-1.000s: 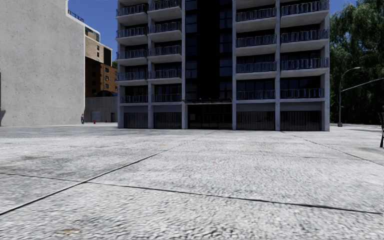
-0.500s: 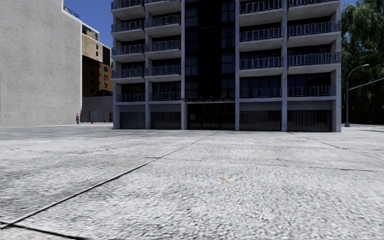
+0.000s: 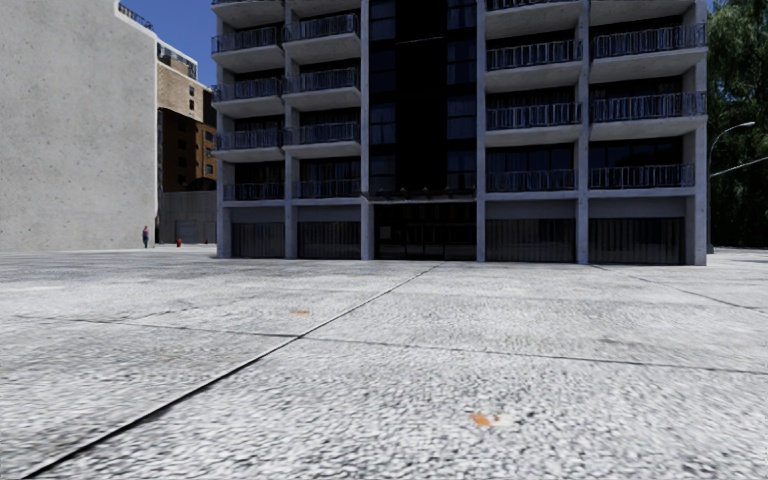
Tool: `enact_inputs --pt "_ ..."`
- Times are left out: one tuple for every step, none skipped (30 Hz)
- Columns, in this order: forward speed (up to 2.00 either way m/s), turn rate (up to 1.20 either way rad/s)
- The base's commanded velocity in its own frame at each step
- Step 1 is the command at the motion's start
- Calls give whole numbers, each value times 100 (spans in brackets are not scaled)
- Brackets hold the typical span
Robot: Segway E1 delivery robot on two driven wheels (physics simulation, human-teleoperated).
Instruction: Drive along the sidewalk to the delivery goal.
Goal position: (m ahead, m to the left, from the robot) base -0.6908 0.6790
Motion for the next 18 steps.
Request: enact_inputs --pt "0 0" --pt "0 0" --pt "0 0" --pt "0 0" --pt "0 0" --pt "0 0" --pt "0 0" --pt "0 0" --pt "0 0" --pt "0 0" --pt "0 0" --pt "0 0" --pt "0 0" --pt "0 0" --pt "0 0" --pt "0 0" --pt "0 0" --pt "0 0"
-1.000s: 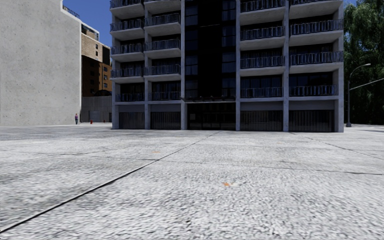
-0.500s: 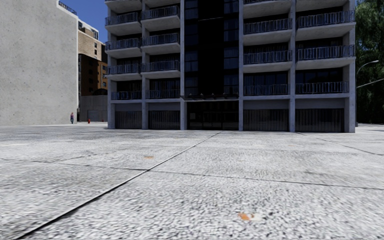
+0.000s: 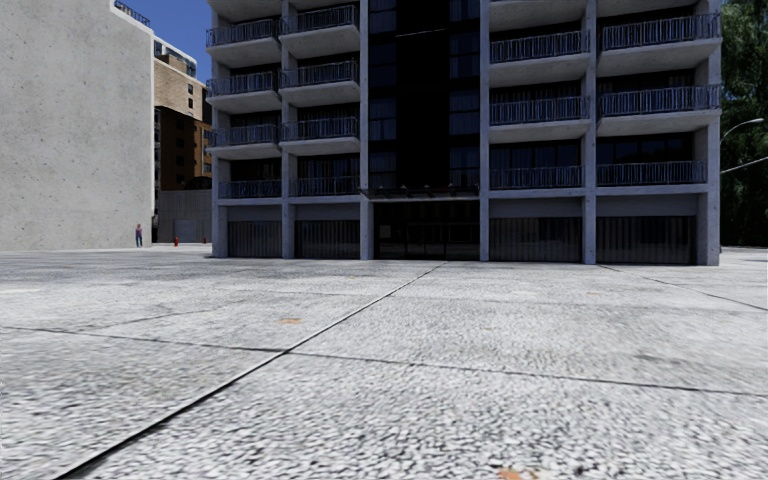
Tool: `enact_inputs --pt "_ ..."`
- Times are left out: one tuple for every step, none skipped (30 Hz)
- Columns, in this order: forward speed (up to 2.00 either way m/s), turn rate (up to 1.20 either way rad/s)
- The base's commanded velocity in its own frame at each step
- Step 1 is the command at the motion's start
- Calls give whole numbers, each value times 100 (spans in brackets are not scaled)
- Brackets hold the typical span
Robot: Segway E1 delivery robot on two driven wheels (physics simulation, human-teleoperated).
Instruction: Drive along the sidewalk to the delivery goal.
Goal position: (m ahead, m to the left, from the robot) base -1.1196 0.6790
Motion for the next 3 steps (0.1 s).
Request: enact_inputs --pt "0 0" --pt "0 0" --pt "0 0"
